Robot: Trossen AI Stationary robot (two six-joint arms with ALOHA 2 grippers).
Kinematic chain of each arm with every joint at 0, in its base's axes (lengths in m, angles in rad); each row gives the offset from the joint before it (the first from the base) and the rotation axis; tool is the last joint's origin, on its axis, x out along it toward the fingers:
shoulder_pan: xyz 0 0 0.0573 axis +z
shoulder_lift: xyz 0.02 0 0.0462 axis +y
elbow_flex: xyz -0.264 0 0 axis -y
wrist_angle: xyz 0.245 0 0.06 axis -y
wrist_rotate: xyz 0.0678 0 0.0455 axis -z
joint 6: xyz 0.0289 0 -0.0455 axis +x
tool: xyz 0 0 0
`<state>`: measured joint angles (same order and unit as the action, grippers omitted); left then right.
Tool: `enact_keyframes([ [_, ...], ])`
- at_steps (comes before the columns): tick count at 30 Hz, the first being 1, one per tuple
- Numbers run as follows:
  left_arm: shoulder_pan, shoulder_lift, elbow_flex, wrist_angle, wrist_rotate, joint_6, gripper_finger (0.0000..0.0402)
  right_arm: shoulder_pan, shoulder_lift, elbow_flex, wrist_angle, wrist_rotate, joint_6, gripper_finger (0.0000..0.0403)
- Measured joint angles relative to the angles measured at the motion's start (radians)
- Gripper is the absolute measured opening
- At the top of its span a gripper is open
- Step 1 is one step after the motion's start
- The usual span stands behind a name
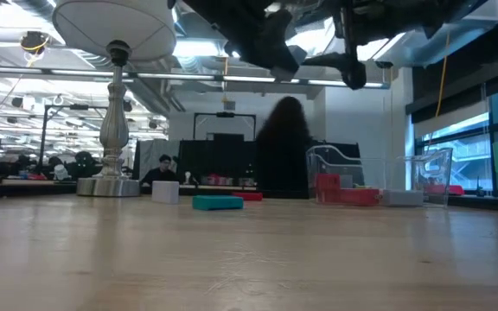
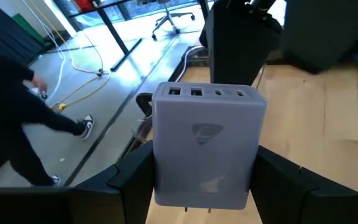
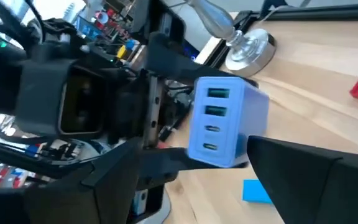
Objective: Pick & Place Office items
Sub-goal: Put the blue charger adapter into the transparent bin
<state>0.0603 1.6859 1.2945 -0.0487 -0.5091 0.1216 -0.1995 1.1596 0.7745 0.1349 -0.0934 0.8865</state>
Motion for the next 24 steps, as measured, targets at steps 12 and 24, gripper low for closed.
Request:
enact_keyframes([
  [12,0.007,0.0,0.0,0.028,0.138,0.009,0.0216,0.001,0.064,0.0,0.018,0.029,-0.006,0.0294],
  [24,0.008,0.0,-0.002,0.012,0.127,0.08,0.0216,0.001,0.087,0.001,0.015,0.023,0.001,0.022],
])
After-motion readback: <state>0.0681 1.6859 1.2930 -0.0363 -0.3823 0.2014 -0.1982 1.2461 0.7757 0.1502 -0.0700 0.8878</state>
